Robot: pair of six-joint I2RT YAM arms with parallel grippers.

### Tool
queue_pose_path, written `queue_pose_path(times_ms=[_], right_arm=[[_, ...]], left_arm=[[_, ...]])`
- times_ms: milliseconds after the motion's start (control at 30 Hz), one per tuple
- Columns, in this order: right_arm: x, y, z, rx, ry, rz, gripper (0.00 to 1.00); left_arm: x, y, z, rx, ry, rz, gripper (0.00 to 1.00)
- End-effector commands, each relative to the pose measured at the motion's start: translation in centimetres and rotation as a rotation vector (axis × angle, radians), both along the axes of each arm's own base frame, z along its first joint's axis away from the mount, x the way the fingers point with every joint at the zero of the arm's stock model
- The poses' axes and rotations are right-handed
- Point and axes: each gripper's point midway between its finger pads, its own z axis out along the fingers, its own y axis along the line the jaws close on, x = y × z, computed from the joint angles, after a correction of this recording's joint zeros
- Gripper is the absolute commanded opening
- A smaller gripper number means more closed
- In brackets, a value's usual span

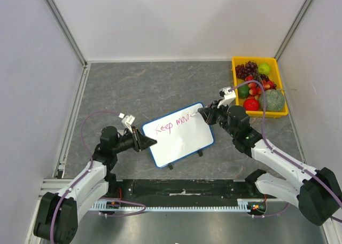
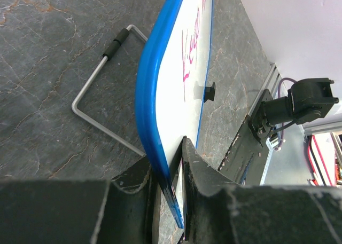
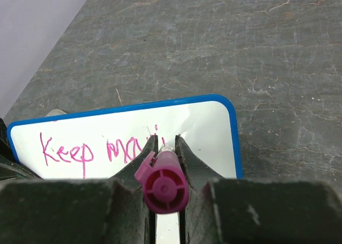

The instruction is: Write a sentence on the whiteboard

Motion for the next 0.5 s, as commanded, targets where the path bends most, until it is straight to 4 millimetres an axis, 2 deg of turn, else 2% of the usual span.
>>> queue_pose_path(times_ms=[0, 200, 467], right_arm=[[-0.2, -0.4, -0.5, -0.010, 0.000, -0.008, 0.00], [-1.2, -0.4, -0.9, -0.006, 0.010, 0.023, 0.00], [-0.6, -0.4, -0.2, 0.005, -0.007, 0.005, 0.00]], left_arm=[[1.1, 0.7, -0.2, 0.053, -0.085, 0.038, 0.02], [1.1, 0.7, -0.3, 0.052, -0.083, 0.038, 0.02], [1.1, 0.7, -0.2, 0.051, -0.086, 0.037, 0.02]])
